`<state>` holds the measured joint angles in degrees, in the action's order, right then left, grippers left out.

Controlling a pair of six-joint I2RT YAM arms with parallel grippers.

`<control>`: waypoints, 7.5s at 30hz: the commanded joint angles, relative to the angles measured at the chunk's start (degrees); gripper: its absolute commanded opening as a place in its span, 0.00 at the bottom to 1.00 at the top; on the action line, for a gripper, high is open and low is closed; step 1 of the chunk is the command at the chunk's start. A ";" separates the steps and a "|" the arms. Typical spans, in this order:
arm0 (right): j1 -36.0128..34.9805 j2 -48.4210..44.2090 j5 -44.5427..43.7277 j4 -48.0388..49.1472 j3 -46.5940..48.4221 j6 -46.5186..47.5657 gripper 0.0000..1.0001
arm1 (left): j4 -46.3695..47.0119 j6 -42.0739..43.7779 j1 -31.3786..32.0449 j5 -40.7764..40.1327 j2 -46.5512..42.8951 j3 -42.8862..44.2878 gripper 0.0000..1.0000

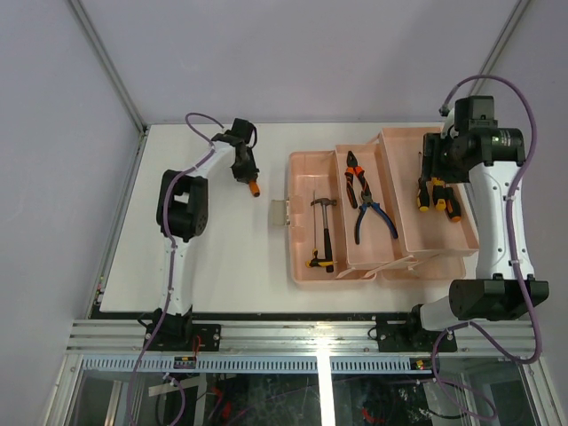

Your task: Pack the tool kit

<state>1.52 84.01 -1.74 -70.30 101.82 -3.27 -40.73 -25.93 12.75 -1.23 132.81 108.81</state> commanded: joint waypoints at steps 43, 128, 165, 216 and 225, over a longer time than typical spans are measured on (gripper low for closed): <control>-14.65 1.50 47.18 55.51 -7.47 -27.68 0.62 | 53.40 -26.30 10.69 53.01 -23.55 1.25 0.00; -4.51 1.93 5.43 5.78 -8.32 5.38 0.55 | 9.75 1.78 2.86 29.10 -30.13 -11.30 1.00; -3.41 -10.24 -15.48 9.86 -4.62 -0.74 0.78 | 0.98 0.26 11.32 -0.25 -12.93 -8.36 0.00; 15.11 3.53 36.42 35.50 -35.61 -0.11 0.63 | -0.07 23.56 -2.48 0.42 -10.02 -10.15 0.00; 15.06 9.33 37.47 36.34 -38.74 0.63 0.58 | -2.06 22.97 -2.38 1.82 -8.17 -7.18 0.00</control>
<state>16.36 90.78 33.56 -35.11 64.64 -3.36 -37.17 -6.70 12.97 5.52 118.87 101.84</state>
